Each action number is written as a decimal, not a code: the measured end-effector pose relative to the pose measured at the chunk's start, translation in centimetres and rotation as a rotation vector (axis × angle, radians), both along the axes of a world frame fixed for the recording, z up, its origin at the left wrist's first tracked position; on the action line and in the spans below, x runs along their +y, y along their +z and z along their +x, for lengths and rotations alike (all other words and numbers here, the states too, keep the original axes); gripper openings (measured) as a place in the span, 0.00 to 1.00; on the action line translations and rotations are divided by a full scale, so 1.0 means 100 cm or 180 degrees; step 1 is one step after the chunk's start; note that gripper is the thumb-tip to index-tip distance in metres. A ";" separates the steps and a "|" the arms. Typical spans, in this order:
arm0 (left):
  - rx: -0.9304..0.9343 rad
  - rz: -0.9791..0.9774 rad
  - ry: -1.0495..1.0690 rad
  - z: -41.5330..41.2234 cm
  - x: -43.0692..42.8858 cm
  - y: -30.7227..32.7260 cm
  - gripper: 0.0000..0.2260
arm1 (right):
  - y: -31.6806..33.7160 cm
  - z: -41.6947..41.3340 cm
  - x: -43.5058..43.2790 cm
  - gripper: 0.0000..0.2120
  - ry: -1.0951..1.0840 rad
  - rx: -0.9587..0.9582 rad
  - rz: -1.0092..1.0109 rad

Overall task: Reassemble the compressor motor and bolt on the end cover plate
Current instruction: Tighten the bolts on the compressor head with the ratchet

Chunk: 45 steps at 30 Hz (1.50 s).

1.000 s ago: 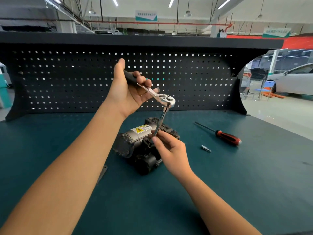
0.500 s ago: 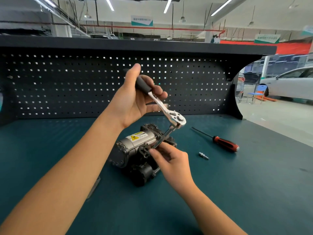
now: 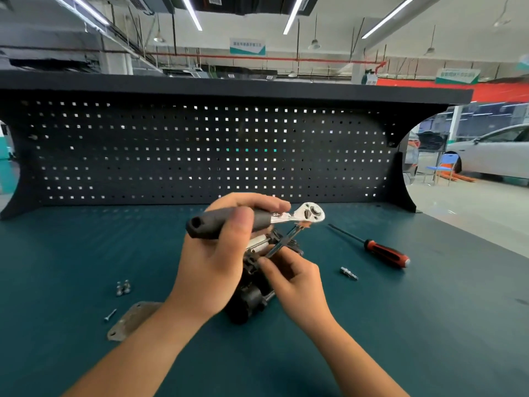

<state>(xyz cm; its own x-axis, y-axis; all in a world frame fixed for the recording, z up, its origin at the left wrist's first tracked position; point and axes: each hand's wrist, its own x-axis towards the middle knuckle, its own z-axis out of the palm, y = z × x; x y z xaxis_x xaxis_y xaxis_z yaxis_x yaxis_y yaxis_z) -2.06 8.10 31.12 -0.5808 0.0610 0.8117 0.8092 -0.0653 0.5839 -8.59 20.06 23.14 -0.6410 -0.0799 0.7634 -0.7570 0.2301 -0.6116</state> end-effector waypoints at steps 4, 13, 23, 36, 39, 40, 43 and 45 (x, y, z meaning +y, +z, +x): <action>0.0136 0.0063 -0.0015 -0.010 -0.003 0.006 0.14 | 0.005 -0.003 0.001 0.15 0.0372 -0.0300 0.0020; -0.0369 0.0701 -0.0099 -0.036 -0.017 0.028 0.24 | 0.008 -0.003 0.000 0.16 0.0629 -0.0640 -0.0037; -0.1447 0.0929 -0.0445 -0.079 -0.020 0.054 0.28 | 0.009 -0.004 -0.002 0.09 0.0499 -0.0572 -0.0105; -0.1340 0.0995 -0.0568 -0.061 -0.042 0.043 0.20 | 0.011 -0.006 -0.012 0.18 0.0648 -0.0759 -0.0430; -0.0946 0.0568 -0.0284 -0.032 -0.041 0.035 0.16 | 0.012 -0.008 -0.011 0.18 0.0661 -0.0748 -0.0522; -0.0688 0.0334 -0.0016 -0.022 -0.038 0.032 0.13 | 0.013 -0.008 -0.011 0.18 0.0700 -0.0770 -0.0558; 0.0202 -0.0512 0.0854 0.003 -0.026 0.025 0.10 | 0.014 -0.008 -0.010 0.17 0.0690 -0.0765 -0.0535; 0.0250 -0.0649 0.0928 0.010 -0.019 0.020 0.11 | 0.013 -0.007 -0.008 0.16 0.0678 -0.0740 -0.0515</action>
